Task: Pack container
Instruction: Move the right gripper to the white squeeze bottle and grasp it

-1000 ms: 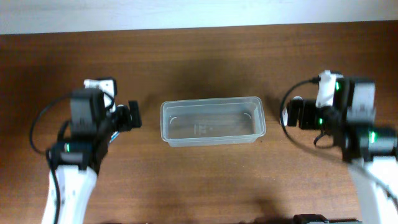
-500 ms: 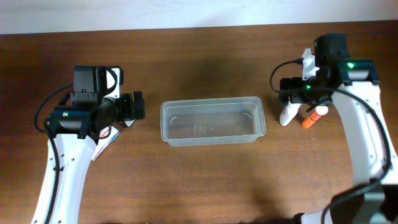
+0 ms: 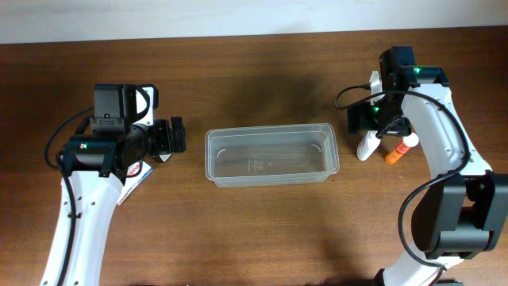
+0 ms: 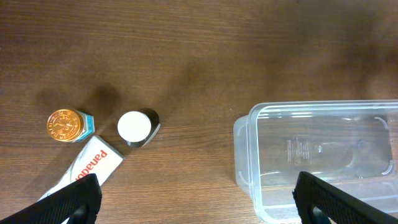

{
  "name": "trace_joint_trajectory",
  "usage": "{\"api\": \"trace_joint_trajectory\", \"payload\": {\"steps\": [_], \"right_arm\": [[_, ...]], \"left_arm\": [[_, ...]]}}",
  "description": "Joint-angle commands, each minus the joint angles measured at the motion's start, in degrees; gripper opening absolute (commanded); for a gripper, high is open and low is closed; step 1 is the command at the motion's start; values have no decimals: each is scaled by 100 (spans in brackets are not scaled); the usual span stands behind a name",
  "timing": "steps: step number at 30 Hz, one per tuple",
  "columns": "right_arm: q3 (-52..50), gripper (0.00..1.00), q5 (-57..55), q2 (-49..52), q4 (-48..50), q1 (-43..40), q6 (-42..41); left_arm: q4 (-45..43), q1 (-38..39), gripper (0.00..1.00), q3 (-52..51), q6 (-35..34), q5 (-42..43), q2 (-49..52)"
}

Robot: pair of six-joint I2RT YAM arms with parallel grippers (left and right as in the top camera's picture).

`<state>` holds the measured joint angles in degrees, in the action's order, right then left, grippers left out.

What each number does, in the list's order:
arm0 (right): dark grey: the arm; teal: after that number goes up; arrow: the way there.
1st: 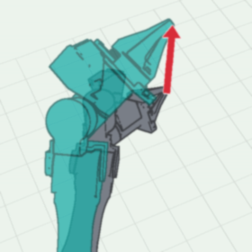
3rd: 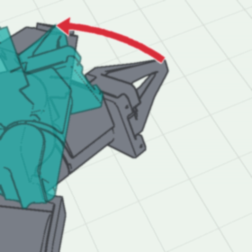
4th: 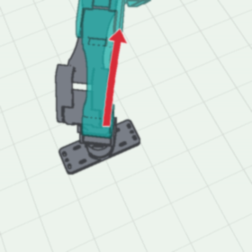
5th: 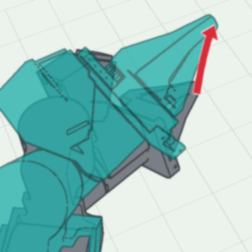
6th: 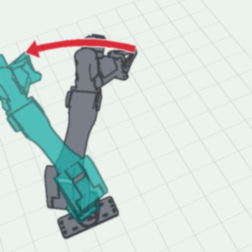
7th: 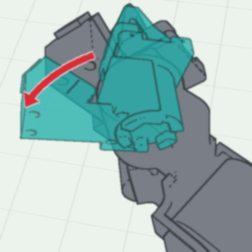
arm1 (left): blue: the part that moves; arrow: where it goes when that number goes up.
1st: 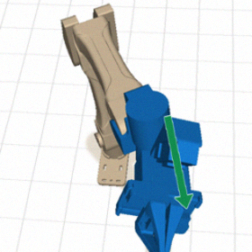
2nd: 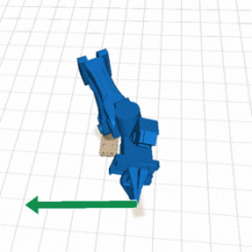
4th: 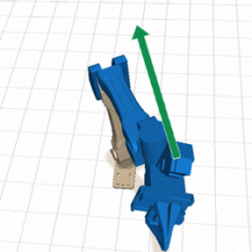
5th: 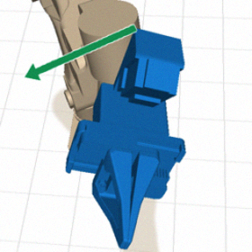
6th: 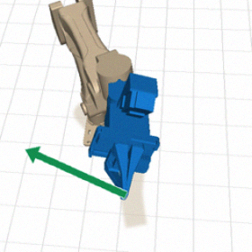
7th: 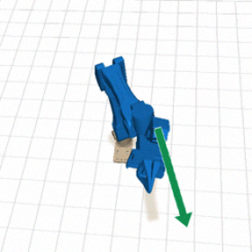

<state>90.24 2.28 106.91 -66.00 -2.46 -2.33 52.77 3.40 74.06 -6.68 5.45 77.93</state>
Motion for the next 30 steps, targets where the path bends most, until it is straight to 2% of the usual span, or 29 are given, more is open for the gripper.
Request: {"api": "trace_joint_trajectory", "payload": {"steps": [1,5,6,9,13,14,16,20,30], "right_arm": [[116,85,-103,28,17,-136,-166],[116,73,-105,28,-39,-238,-160],[116,67,-105,28,-61,-258,-160],[116,56,-103,28,-66,-254,-160],[116,48,-105,28,-63,-245,-157],[116,40,-105,28,-63,-245,-157],[116,33,-105,28,-63,-245,-160],[116,21,-105,28,-63,-245,-157],[173,15,-96,-4,-116,-245,-111]], "left_arm": [[2,-31,99,131,72,79,13],[2,-31,99,131,72,81,13],[2,-31,99,131,72,81,13],[0,-31,99,131,72,79,13],[0,-31,100,131,72,81,13],[2,-31,99,131,72,81,13],[0,-31,99,131,72,81,13],[2,-31,99,131,72,83,13],[2,-31,99,131,72,81,13]]}}
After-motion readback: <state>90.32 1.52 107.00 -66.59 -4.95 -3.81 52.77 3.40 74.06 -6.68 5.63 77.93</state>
